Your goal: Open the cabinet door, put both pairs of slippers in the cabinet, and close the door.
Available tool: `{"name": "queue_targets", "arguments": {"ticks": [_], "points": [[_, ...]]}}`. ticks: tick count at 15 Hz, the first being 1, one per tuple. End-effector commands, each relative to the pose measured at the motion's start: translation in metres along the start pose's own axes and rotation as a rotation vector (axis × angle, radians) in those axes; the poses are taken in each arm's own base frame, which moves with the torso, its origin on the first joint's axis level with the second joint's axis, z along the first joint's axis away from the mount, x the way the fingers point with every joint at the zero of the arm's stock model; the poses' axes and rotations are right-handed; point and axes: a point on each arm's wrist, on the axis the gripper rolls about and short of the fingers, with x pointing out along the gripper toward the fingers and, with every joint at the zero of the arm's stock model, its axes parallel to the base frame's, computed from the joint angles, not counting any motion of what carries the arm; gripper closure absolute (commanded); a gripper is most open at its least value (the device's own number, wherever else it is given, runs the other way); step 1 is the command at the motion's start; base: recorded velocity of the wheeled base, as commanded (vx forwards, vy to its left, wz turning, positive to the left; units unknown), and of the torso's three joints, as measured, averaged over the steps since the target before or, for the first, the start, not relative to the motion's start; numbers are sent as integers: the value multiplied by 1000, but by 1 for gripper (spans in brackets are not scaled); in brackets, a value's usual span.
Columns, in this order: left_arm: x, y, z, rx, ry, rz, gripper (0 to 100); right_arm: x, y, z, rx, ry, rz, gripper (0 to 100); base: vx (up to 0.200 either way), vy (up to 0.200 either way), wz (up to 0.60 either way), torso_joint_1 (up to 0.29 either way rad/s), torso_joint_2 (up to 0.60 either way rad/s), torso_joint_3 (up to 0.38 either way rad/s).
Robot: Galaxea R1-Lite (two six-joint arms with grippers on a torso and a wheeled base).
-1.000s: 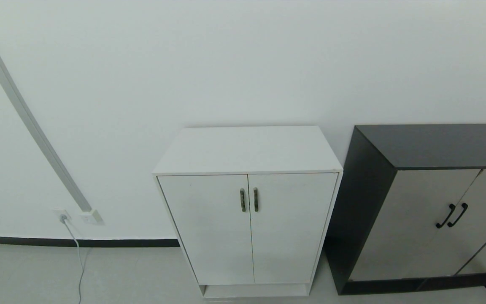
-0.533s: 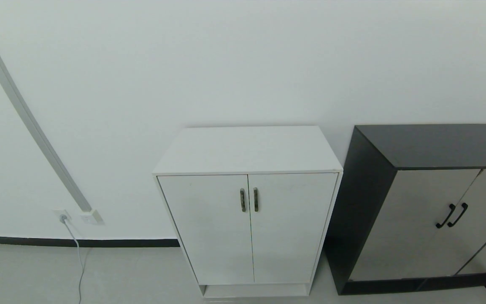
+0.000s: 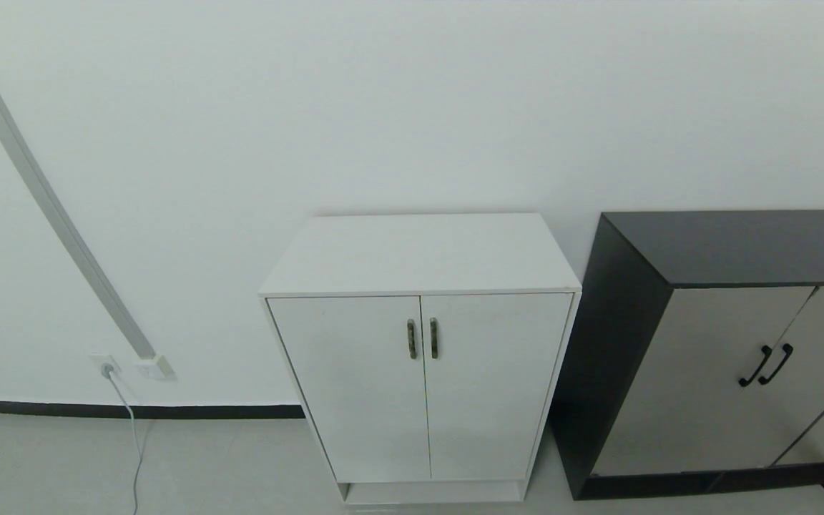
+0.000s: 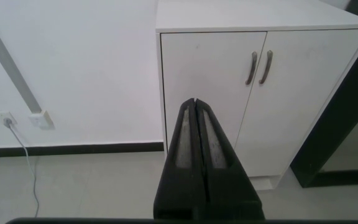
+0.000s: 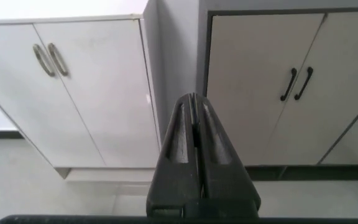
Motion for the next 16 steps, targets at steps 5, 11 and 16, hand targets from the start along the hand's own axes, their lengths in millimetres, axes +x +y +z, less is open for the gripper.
{"name": "queue_targets", "arguments": {"ticks": [5,11,16], "points": [[0,0,0,0,1,-1,100,-2,-2,0,74,-32,-97,100,0,0,0,0,0,0],[0,0,0,2,2,-1,100,-2,-2,0,66,-32,-93,100,0,0,0,0,0,0],[0,0,0,2,2,-1,100,-2,-2,0,66,-32,-84,100,0,0,0,0,0,0]]}}
